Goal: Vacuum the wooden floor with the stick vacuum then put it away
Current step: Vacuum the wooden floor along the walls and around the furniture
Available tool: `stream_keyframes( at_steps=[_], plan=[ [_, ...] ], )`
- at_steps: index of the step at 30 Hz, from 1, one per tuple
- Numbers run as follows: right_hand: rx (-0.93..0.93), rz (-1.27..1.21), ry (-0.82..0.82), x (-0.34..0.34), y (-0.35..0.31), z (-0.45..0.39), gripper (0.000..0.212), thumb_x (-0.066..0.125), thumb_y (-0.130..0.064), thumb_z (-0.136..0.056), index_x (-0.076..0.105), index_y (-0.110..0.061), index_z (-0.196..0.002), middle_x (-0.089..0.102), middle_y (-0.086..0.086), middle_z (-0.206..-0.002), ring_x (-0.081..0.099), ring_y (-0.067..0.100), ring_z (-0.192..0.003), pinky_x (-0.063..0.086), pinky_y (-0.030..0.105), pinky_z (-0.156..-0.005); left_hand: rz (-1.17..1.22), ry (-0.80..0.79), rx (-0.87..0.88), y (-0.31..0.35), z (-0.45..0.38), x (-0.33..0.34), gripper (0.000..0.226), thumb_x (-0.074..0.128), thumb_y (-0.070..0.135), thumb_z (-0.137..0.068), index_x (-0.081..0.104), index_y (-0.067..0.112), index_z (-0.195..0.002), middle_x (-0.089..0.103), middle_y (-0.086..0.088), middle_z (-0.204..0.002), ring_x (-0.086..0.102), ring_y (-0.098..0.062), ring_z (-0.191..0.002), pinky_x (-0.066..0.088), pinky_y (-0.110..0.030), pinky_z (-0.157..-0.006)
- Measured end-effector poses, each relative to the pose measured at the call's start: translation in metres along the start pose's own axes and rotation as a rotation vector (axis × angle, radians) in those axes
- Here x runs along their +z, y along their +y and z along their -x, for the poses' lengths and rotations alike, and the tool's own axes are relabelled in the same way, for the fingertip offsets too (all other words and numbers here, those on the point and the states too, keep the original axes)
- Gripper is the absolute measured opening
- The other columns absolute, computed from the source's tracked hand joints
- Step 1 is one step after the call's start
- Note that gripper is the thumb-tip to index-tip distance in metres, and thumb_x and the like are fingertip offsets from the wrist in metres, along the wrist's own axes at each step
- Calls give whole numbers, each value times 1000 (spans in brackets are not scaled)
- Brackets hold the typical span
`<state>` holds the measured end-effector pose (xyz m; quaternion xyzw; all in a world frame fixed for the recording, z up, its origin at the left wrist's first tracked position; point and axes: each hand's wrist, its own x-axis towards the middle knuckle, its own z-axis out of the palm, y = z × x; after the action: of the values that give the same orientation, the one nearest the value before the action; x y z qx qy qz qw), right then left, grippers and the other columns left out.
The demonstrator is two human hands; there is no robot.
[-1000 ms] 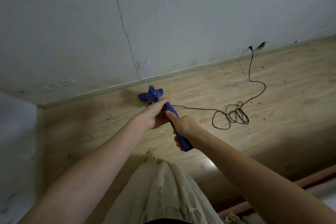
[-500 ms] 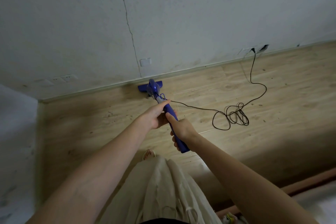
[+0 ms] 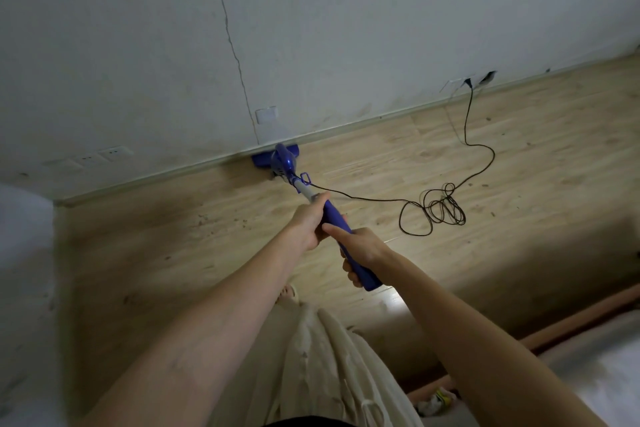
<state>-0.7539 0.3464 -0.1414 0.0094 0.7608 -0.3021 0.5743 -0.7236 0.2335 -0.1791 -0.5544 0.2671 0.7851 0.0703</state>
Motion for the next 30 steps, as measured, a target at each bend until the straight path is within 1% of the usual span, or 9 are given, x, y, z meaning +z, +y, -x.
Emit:
stream_keyframes(
  at_steps=[3, 8, 10, 14, 17, 19, 21, 28, 30],
  plan=[
    [-12, 21, -12, -2, -5, 4, 53, 59, -60, -87, 46, -9, -77, 51, 7, -58, 46, 18, -42, 43, 26, -45, 46, 24, 23, 1, 7, 2, 34, 61, 34, -93, 50, 4, -106, 61, -15, -93, 66, -23, -59, 59, -33, -55],
    [-16, 112, -49, -16, -6, 19, 53, 57, -60, -88, 46, -10, -77, 52, 7, -57, 47, 17, -41, 43, 26, -46, 105, 4, 24, -5, 25, 6, 29, 60, 31, -94, 47, 5, -95, 60, -18, -89, 64, -27, -70, 56, -36, -64],
    [-9, 152, -77, -21, -3, 26, 53, 56, -60, -88, 46, -10, -77, 52, 6, -58, 47, 17, -42, 43, 26, -47, 122, -4, 21, -13, 33, 7, 29, 60, 30, -94, 48, 3, -97, 61, -20, -93, 64, -28, -73, 55, -36, -64],
    [-16, 220, -134, -27, 5, 40, 52, 55, -59, -90, 45, -10, -76, 51, 6, -58, 46, 16, -41, 42, 24, -45, 135, 10, 16, -30, 42, 2, 41, 60, 32, -94, 52, -1, -116, 64, -19, -107, 65, -26, -76, 56, -33, -54],
    [-23, 284, -180, -33, 8, 48, 51, 54, -58, -91, 44, -10, -76, 50, 6, -58, 46, 15, -39, 42, 21, -43, 215, 10, 22, -40, 53, 4, 37, 59, 30, -95, 52, 0, -117, 64, -18, -92, 65, -26, -74, 54, -29, -44],
    [-24, 331, -203, -39, 9, 49, 51, 53, -58, -92, 44, -10, -75, 50, 6, -58, 46, 14, -39, 41, 20, -42, 257, 11, 27, -45, 59, 7, 34, 57, 28, -96, 51, 2, -117, 63, -18, -87, 64, -26, -74, 55, -34, -53],
    [-27, 377, -207, -46, 10, 49, 52, 54, -59, -91, 44, -10, -75, 51, 5, -56, 47, 15, -39, 42, 20, -42, 281, 2, 30, -48, 62, 12, 38, 55, 28, -97, 49, 1, -122, 62, -20, -90, 64, -27, -76, 52, -34, -63],
    [-13, 465, -196, -74, -9, 39, 56, 52, -64, -89, 43, -11, -72, 51, 3, -51, 45, 16, -41, 41, 24, -44, 283, -39, 43, -32, 56, 31, 40, 55, 25, -97, 46, -4, -124, 63, -24, -93, 65, -30, -81, 53, -40, -77],
    [-10, 472, -191, -71, -19, 35, 57, 51, -64, -90, 43, -11, -71, 50, 3, -51, 45, 16, -41, 41, 24, -44, 276, -60, 40, -22, 53, 26, 39, 54, 24, -98, 46, -4, -124, 63, -24, -100, 65, -31, -88, 52, -40, -80]
  ],
)
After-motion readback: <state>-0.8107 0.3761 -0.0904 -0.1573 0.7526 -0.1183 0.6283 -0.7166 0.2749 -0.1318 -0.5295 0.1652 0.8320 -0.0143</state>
